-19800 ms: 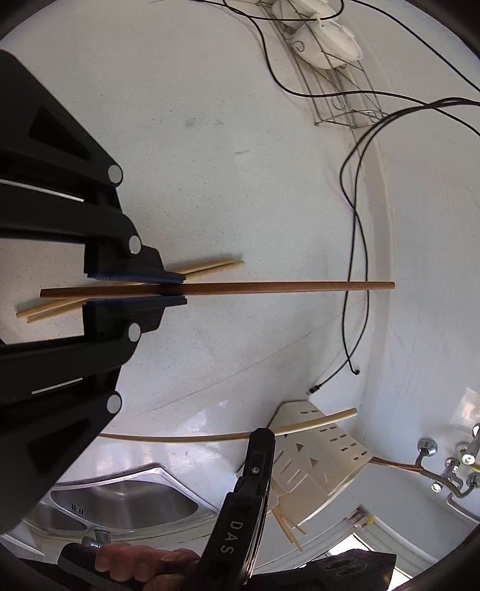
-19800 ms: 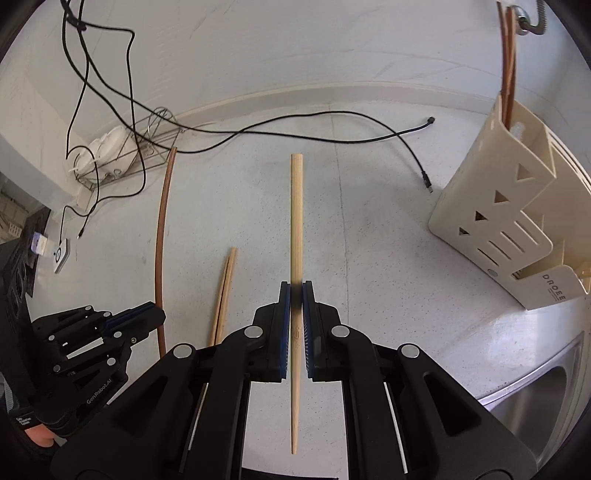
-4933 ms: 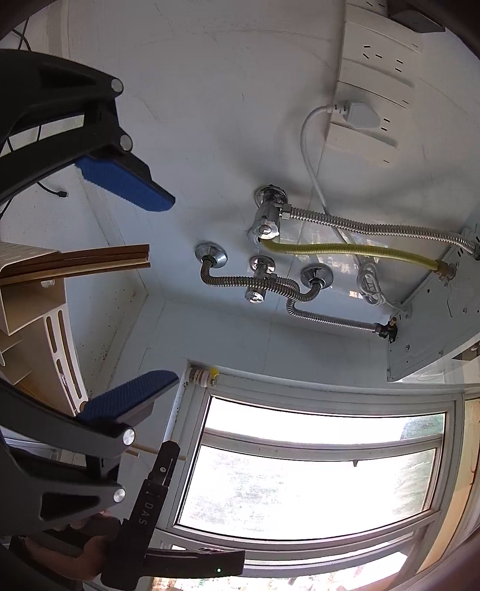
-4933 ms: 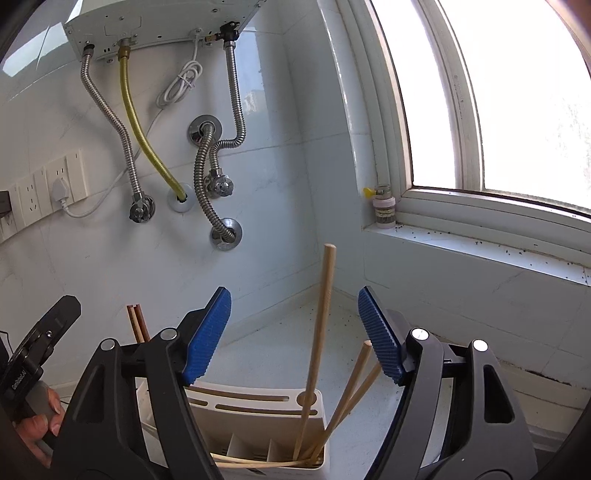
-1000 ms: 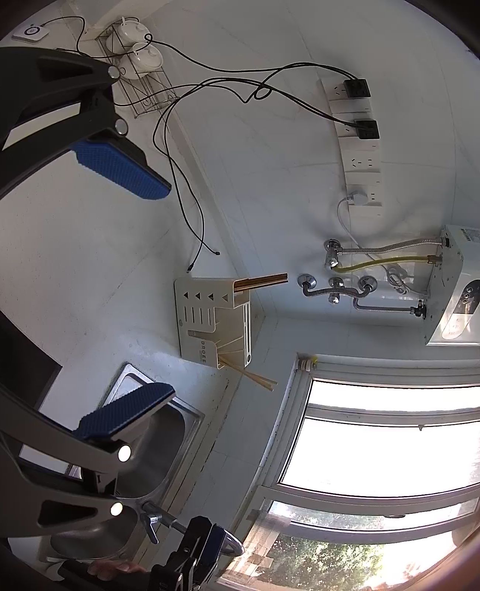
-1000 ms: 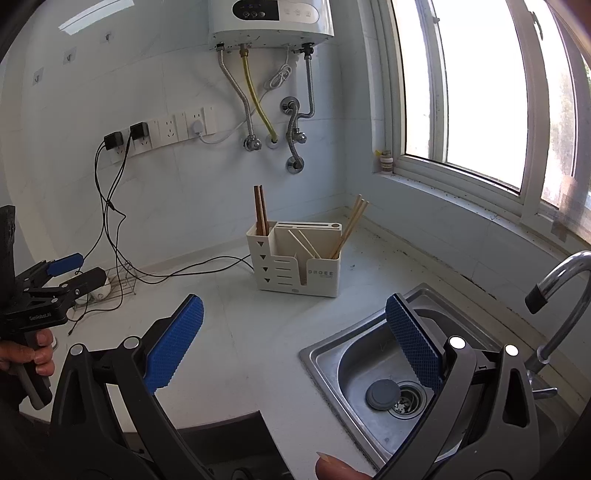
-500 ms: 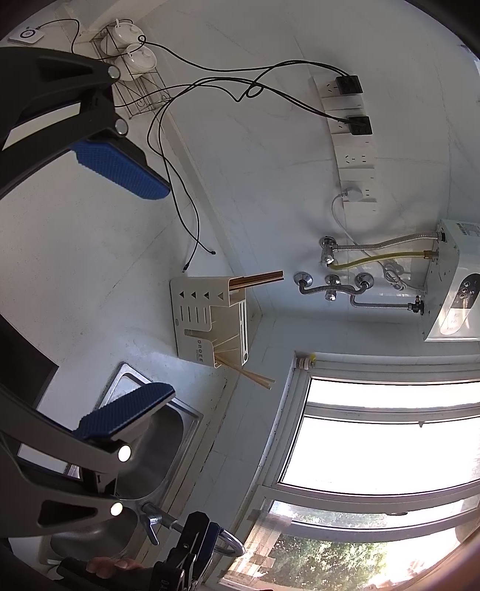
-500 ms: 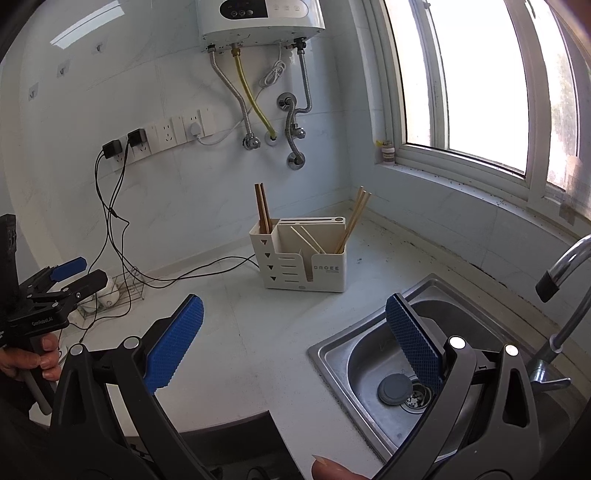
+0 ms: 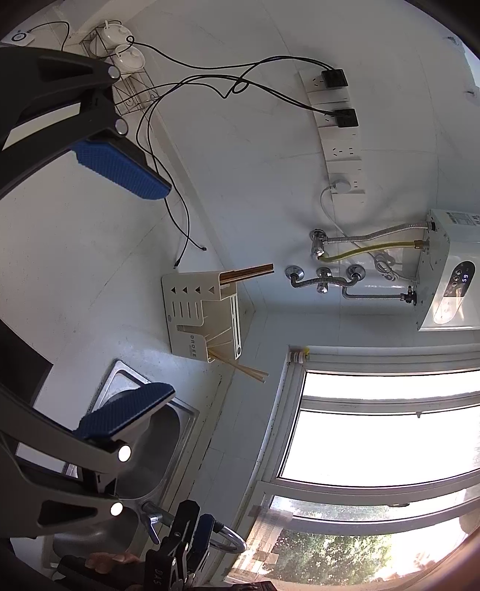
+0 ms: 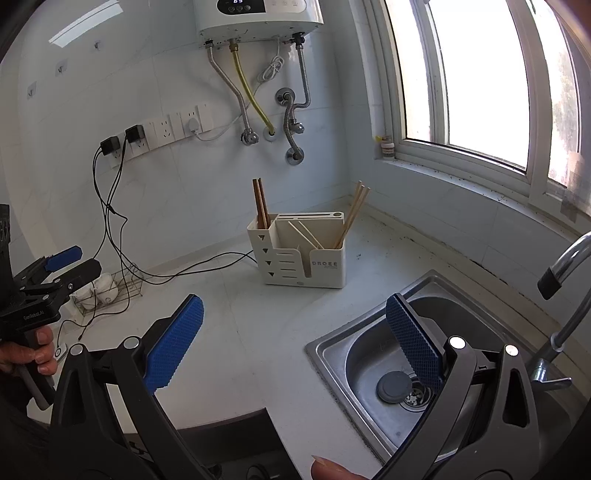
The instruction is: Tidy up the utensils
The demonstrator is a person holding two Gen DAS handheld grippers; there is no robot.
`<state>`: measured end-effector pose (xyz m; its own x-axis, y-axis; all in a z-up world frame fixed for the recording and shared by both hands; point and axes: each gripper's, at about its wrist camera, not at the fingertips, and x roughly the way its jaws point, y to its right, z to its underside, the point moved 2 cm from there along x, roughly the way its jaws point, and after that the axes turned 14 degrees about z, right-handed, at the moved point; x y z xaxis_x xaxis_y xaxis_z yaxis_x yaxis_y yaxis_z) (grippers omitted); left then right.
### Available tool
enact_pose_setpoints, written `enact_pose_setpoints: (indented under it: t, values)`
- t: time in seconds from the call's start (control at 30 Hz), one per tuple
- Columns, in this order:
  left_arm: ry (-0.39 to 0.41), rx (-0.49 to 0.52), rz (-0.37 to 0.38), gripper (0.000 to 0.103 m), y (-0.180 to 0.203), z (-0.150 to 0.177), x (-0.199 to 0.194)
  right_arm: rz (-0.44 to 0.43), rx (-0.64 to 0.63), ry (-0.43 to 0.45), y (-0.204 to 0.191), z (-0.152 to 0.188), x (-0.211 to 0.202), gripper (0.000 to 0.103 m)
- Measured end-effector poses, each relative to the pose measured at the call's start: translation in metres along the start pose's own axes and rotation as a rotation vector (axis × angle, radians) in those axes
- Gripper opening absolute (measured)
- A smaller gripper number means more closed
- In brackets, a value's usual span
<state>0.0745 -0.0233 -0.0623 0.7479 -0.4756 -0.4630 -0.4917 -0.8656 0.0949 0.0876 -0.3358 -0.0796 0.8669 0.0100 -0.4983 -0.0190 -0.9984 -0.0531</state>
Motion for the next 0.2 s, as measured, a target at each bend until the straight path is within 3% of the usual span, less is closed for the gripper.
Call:
enact_pose_setpoints:
  t: [0.2]
  values:
    - [-0.003,0.012,0.015,0.098,0.002,-0.0028,0.0029,0.008,-0.011,-0.001,-0.001,0.0004,0.0015,0.095]
